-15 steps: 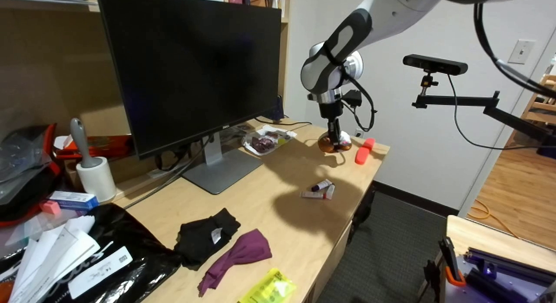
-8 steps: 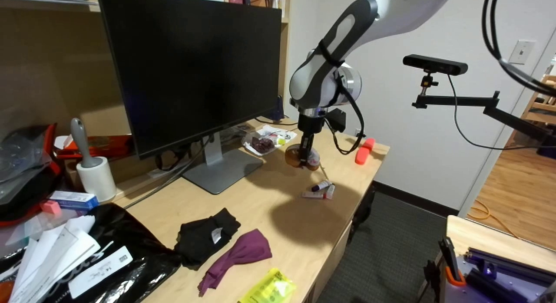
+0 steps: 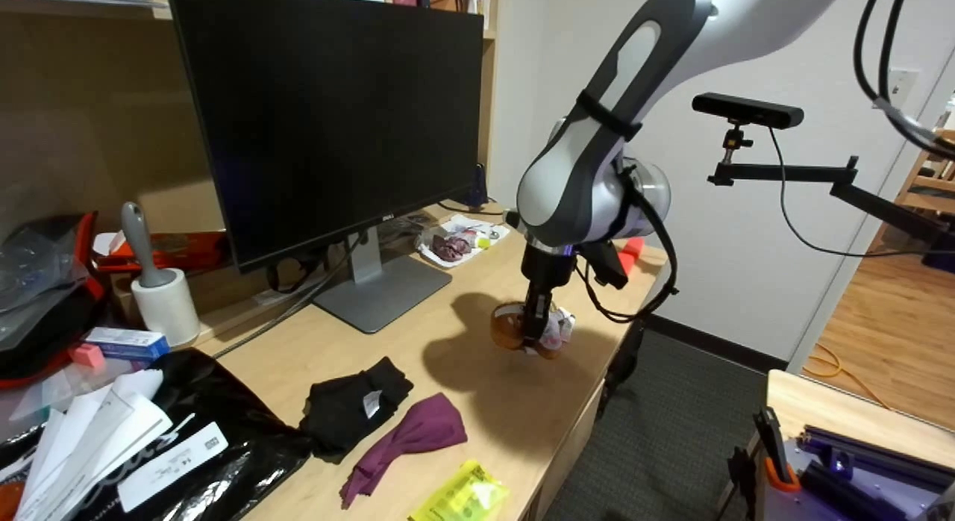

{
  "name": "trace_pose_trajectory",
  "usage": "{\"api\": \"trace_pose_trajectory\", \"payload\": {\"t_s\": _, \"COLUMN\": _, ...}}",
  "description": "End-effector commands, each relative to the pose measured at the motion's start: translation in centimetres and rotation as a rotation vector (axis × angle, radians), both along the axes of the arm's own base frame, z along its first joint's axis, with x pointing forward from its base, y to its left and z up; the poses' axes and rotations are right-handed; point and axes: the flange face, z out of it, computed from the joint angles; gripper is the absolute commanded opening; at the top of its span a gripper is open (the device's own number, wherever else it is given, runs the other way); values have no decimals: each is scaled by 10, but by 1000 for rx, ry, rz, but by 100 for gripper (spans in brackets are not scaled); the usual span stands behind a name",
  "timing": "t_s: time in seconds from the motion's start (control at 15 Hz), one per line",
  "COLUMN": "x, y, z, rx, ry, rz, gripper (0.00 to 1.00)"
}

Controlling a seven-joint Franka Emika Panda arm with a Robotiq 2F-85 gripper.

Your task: Move the stuffed toy away from the computer

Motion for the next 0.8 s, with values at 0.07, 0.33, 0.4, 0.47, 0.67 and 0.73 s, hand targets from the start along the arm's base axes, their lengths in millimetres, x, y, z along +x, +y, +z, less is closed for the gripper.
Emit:
{"api": "trace_pose_trajectory", "payload": {"t_s": 0.07, "x": -3, "y": 0, "z": 4, "rx": -3, "ry": -3, "rz": 3, "gripper": 15}}
{"api": "trace_pose_trajectory", "payload": {"t_s": 0.33, "x": -12, "y": 10, "z": -7, "rx": 19, "ry": 32, "rz": -69, "gripper": 10}}
{"api": "trace_pose_trajectory", "payload": {"t_s": 0.4, "x": -17, "y": 22, "z": -12, "rx": 35, "ry": 46, "rz": -97, "gripper": 10}}
{"api": "trace_pose_trajectory", "payload": {"t_s": 0.47, "x": -23, "y": 33, "z": -18, "rx": 46, "ry": 72, "rz": -116, "gripper": 10}}
{"api": "trace_pose_trajectory", "payload": {"t_s": 0.67, "x": -39, "y": 79, "z": -27, "rx": 93, "ry": 114, "rz": -178, "gripper": 10}}
{"api": "trace_pose_trajectory", "payload": {"t_s": 0.73, "x": -40, "y": 95, "z": -27, "rx": 111, "ry": 118, "rz": -199, "gripper": 10}}
